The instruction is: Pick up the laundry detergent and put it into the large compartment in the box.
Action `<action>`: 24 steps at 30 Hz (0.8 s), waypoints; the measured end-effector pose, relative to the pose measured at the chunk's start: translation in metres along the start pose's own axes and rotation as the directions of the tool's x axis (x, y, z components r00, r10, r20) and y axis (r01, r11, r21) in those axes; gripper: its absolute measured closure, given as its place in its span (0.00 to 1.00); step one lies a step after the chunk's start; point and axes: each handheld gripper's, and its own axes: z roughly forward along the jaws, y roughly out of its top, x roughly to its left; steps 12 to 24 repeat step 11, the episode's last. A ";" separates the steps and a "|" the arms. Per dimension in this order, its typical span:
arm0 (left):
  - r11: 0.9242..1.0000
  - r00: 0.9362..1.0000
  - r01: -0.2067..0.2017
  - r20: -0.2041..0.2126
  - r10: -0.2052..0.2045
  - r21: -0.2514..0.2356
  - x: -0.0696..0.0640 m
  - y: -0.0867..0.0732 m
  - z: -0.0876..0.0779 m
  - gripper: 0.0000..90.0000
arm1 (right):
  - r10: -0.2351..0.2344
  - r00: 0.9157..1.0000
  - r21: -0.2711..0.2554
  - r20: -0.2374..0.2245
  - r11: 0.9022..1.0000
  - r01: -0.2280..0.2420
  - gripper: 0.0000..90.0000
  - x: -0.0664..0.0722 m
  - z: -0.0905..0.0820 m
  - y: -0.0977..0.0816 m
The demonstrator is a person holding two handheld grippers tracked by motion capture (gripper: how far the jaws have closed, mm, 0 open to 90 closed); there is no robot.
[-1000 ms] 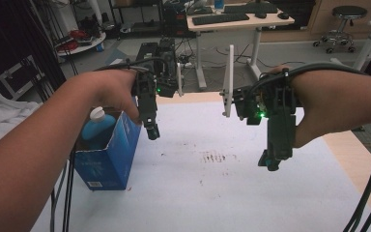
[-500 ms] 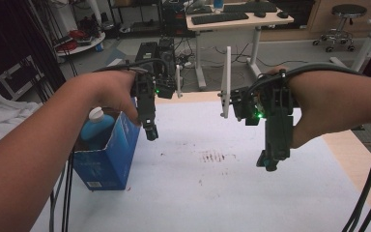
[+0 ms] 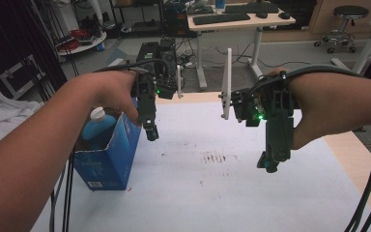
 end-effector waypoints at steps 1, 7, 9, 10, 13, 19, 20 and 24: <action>1.000 1.000 0.001 0.000 -0.001 0.001 0.000 0.000 0.000 0.02 | 0.001 1.000 0.001 0.000 1.000 -0.001 0.04 0.000 0.000 0.000; 1.000 1.000 0.005 0.004 -0.005 -0.003 -0.001 -0.002 0.001 0.02 | 0.001 1.000 0.001 -0.002 1.000 -0.001 0.04 0.000 0.001 0.002; 1.000 1.000 0.006 0.003 -0.006 -0.002 -0.001 -0.003 0.001 0.02 | -0.002 1.000 0.002 -0.001 1.000 0.002 0.04 0.001 0.001 0.002; 1.000 1.000 0.006 0.003 -0.006 -0.002 -0.001 -0.003 0.001 0.02 | -0.002 1.000 0.002 -0.001 1.000 0.002 0.04 0.001 0.001 0.002; 1.000 1.000 0.003 0.002 -0.003 0.001 -0.001 -0.003 0.001 0.02 | 0.000 1.000 0.003 0.001 1.000 0.000 0.04 0.001 0.001 0.003; 1.000 1.000 0.003 0.002 -0.003 0.001 -0.001 -0.003 0.001 0.02 | 0.000 1.000 0.003 0.001 1.000 0.000 0.04 0.001 0.001 0.003; 1.000 1.000 0.003 0.002 -0.003 0.001 -0.001 -0.003 0.001 0.02 | 0.000 1.000 0.003 0.001 1.000 0.000 0.04 0.001 0.001 0.003; 1.000 1.000 0.003 0.002 -0.003 0.001 -0.001 -0.003 0.001 0.02 | 0.000 1.000 0.003 0.001 1.000 0.000 0.04 0.001 0.001 0.003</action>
